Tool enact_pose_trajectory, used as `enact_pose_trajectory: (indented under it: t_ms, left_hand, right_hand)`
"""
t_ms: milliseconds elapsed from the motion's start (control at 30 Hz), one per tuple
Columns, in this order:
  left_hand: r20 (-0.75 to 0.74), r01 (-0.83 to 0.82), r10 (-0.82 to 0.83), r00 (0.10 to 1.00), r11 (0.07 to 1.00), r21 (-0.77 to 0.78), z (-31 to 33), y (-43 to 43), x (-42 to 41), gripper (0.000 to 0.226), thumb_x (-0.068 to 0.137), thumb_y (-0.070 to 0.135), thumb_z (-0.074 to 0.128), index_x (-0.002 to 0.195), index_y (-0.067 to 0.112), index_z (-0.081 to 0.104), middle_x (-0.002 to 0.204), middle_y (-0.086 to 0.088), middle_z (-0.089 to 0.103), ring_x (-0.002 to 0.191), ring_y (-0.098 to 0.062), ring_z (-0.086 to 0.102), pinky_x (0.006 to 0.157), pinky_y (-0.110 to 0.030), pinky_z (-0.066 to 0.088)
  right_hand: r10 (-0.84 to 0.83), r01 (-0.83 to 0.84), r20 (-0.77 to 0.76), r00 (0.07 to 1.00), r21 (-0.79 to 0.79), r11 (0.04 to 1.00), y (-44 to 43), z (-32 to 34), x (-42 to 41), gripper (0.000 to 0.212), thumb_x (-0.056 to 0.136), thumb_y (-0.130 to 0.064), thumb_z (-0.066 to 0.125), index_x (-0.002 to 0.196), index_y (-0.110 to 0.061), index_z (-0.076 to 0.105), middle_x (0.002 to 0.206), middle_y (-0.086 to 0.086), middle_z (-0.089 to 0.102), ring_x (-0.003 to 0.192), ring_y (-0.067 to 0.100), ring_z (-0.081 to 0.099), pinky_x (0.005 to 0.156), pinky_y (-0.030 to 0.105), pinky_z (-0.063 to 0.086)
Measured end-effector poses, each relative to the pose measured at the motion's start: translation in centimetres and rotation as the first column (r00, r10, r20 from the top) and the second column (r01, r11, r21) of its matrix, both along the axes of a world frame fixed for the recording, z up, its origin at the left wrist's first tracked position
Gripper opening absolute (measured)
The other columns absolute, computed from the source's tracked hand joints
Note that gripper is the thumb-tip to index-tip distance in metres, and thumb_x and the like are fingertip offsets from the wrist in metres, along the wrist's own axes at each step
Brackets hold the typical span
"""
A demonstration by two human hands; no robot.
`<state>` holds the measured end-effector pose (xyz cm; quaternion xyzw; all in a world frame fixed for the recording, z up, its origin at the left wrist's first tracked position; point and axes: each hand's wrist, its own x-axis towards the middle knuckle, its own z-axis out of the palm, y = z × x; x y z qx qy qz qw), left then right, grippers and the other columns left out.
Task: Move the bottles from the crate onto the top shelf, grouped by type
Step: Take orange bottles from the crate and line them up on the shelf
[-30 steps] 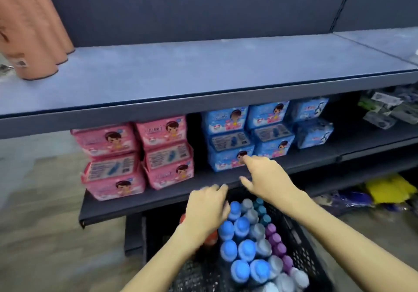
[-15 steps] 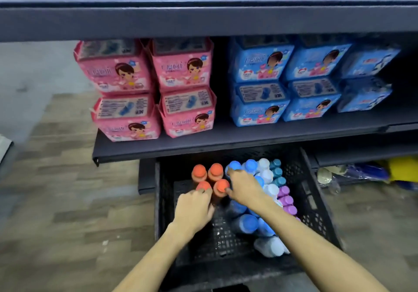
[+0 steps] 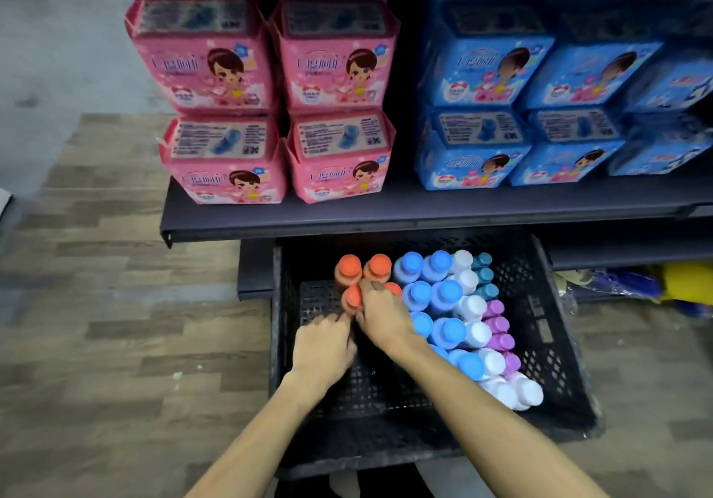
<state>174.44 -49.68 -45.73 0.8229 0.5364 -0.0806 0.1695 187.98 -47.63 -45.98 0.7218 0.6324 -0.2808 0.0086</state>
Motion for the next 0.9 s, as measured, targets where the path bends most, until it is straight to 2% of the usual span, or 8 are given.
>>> enact_pose_trajectory:
  t_ms: [100,167,267,433,567,700,800,900]
  left_hand:
    - [0.041,0.004,-0.002,0.999,1.000,-0.024,-0.2,0.1,-0.5,0.031,0.089,0.035,0.050,0.116,0.020,0.051,0.110,0.000,0.061,0.104,-0.023,0.059,0.073,-0.036,0.049]
    - [0.050,0.002,0.000,0.999,0.999,-0.041,-0.2,0.1,-0.7,0.030,0.089,0.035,0.050,0.115,0.020,0.051,0.111,0.000,0.061,0.105,-0.024,0.059,0.075,-0.037,0.049]
    - [0.068,-0.006,0.009,0.998,0.999,-0.040,-0.4,0.1,-1.2,0.026,0.089,0.034,0.049,0.110,0.019,0.052,0.109,0.000,0.061,0.103,-0.023,0.058,0.074,-0.037,0.048]
    - [0.078,0.010,-0.007,0.997,0.999,-0.044,-1.0,-0.2,-1.4,0.026,0.090,0.035,0.048,0.111,0.019,0.052,0.107,0.001,0.062,0.101,-0.022,0.059,0.072,-0.036,0.049]
    - [0.057,0.023,-0.019,0.998,0.997,-0.073,-1.7,-0.7,-1.5,0.030,0.090,0.036,0.048,0.115,0.020,0.053,0.109,0.001,0.061,0.100,-0.022,0.059,0.070,-0.035,0.048]
    - [0.051,0.028,-0.022,0.998,0.994,-0.108,-2.4,-1.2,-1.5,0.028,0.090,0.035,0.048,0.112,0.018,0.052,0.111,0.000,0.060,0.101,-0.023,0.060,0.072,-0.036,0.050]
    - [0.035,0.054,-0.050,0.998,0.988,-0.142,-2.8,-1.5,-1.3,0.029,0.091,0.035,0.049,0.113,0.017,0.052,0.114,-0.002,0.059,0.104,-0.025,0.060,0.074,-0.037,0.050]
    - [0.032,0.052,-0.047,0.998,0.986,-0.158,-2.9,-1.7,-1.3,0.027,0.090,0.034,0.049,0.112,0.018,0.051,0.112,-0.002,0.059,0.104,-0.026,0.060,0.075,-0.037,0.050]
  right_hand:
    - [-0.023,0.022,-0.059,0.998,-0.021,1.000,0.3,-0.9,-0.3,0.054,0.089,-0.014,0.058,0.141,-0.019,0.043,0.123,0.015,0.060,0.104,0.040,0.062,0.071,0.038,0.045]
    - [-0.052,0.046,-0.097,0.994,-0.061,0.997,0.4,-1.5,-0.4,0.064,0.091,-0.016,0.059,0.149,-0.024,0.034,0.118,0.016,0.061,0.102,0.039,0.062,0.074,0.039,0.047]
    - [-0.088,0.075,-0.143,0.986,-0.093,0.993,0.3,-2.0,-0.7,0.067,0.092,-0.018,0.061,0.151,-0.027,0.030,0.119,0.014,0.057,0.104,0.036,0.061,0.079,0.039,0.050]
    - [-0.136,0.126,-0.181,0.974,-0.068,0.990,0.8,-2.5,-0.5,0.049,0.092,-0.019,0.060,0.139,-0.022,0.046,0.119,0.014,0.059,0.106,0.035,0.060,0.082,0.038,0.050]
    - [-0.114,0.103,-0.170,0.979,-0.070,0.992,1.1,-3.2,-0.3,0.050,0.092,-0.017,0.062,0.139,-0.020,0.047,0.118,0.015,0.060,0.107,0.035,0.060,0.083,0.038,0.050]
    - [-0.178,0.160,-0.203,0.963,-0.102,0.982,1.1,-4.0,-0.6,0.050,0.090,-0.018,0.066,0.137,-0.019,0.049,0.115,0.013,0.065,0.105,0.033,0.062,0.086,0.040,0.052]
    - [-0.219,0.196,-0.193,0.956,-0.131,0.972,1.3,-4.3,-1.2,0.049,0.085,-0.019,0.071,0.130,-0.019,0.054,0.111,0.011,0.069,0.104,0.032,0.064,0.081,0.037,0.053]
    - [-0.233,0.213,-0.165,0.958,-0.133,0.968,1.1,-4.8,-1.6,0.049,0.078,-0.021,0.074,0.123,-0.027,0.056,0.106,0.007,0.071,0.099,0.032,0.066,0.073,0.035,0.053]
